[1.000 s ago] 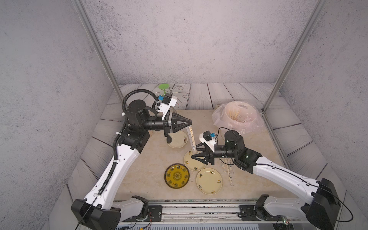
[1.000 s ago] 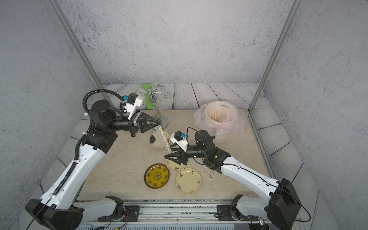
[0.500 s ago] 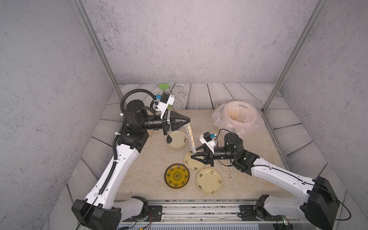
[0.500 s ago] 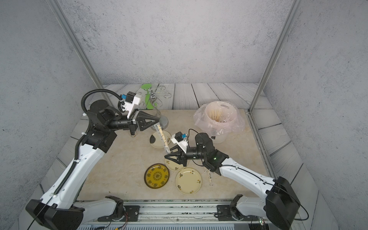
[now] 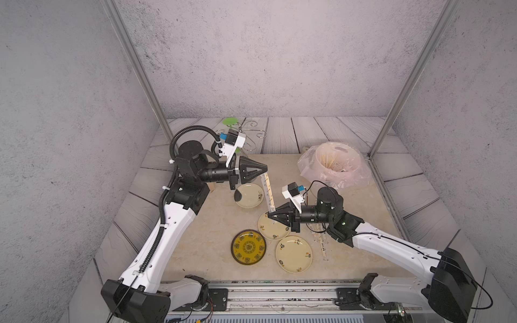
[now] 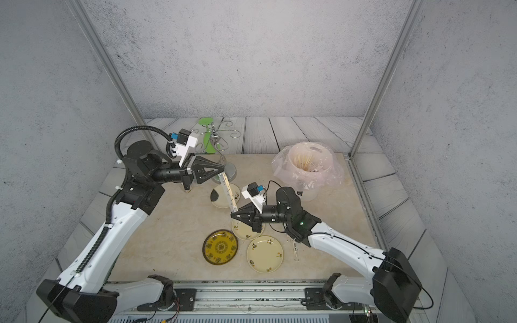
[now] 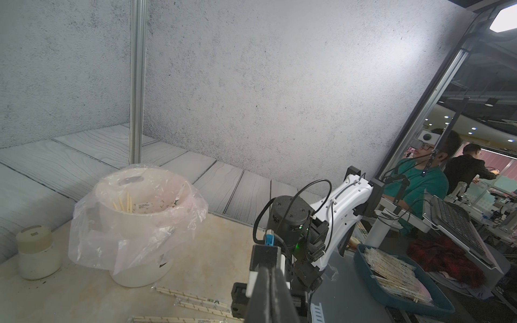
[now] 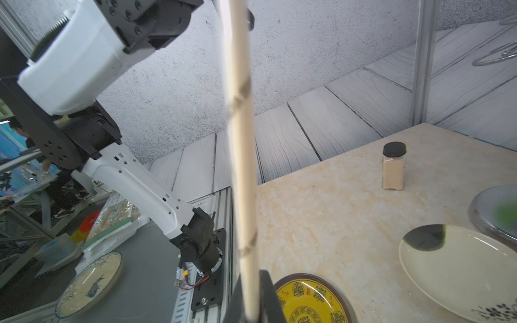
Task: Remove the packaging of disposable chopsticks
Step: Remove the packet bag from the disposable chopsticks.
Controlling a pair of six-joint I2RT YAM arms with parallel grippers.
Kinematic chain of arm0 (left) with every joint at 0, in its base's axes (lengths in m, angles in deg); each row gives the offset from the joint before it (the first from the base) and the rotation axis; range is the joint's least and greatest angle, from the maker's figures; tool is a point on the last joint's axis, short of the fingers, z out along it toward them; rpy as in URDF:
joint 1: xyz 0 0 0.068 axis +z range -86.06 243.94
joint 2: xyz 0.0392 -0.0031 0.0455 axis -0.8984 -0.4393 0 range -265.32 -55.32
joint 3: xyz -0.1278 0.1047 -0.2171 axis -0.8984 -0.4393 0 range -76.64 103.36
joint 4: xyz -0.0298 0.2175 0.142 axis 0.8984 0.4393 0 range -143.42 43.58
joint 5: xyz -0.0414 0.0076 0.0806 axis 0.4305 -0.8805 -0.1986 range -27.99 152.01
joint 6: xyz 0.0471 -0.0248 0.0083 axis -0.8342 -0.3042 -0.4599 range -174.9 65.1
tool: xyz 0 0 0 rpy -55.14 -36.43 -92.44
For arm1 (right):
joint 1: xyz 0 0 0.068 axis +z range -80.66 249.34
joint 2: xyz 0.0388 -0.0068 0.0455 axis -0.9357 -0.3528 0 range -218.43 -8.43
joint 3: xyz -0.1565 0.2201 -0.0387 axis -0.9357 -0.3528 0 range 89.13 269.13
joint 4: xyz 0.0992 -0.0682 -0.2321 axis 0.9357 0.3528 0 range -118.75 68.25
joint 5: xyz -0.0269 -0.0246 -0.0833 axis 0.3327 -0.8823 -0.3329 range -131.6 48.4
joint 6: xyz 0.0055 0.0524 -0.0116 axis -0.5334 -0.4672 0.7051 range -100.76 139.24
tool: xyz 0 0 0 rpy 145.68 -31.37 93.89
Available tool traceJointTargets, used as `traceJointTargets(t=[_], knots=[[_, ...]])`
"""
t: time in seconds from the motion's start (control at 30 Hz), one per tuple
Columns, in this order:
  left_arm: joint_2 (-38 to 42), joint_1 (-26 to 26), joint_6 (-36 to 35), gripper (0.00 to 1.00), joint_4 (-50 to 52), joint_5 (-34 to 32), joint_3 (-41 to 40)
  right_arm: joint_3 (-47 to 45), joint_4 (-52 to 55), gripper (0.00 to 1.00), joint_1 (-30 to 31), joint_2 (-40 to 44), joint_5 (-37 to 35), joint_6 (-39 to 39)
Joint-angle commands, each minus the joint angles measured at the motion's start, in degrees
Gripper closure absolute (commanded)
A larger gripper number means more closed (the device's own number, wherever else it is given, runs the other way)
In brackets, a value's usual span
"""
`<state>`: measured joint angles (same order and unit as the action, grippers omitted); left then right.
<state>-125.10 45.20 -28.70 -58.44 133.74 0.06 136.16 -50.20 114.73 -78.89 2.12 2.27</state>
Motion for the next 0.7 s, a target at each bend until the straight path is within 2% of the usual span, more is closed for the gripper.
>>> traceJointTargets(t=[0.0,0.1,0.17,0.2,0.3,0.43,0.47,0.67], knots=[[1.0,0.4,-0.5,1.00,-1.6,-0.6,-0.5,-0.4,1.1,1.00,0.3,1.2,-0.4,-0.6],[2.3,0.5,-2.5,1.00,-0.9,-2.5,-1.0,-0.6,4.5,1.00,0.2,2.7,-1.6,0.7],[2.9,0.7,-3.3,0.65,0.3,-3.9,-0.8,-0.4,6.8,1.00,0.3,3.8,-2.1,1.9],[3.2,0.9,-2.9,0.55,-0.3,-4.0,-0.9,-0.4,8.0,1.00,0.2,4.3,-2.6,2.4],[4.3,1.2,-1.4,0.30,-2.7,-5.6,-2.7,-0.9,10.7,1.00,0.3,6.4,-5.2,3.0],[4.0,1.1,1.5,0.05,-6.9,-5.9,-5.2,-1.6,13.4,1.00,0.3,8.8,-6.7,2.9],[3.6,1.0,3.4,0.01,-9.3,-5.7,-6.0,-2.1,13.7,1.00,0.3,9.2,-7.1,2.8],[0.7,-0.8,6.9,0.01,-13.1,-6.2,-7.2,-3.5,14.1,1.00,0.3,11.4,-9.3,2.1]])
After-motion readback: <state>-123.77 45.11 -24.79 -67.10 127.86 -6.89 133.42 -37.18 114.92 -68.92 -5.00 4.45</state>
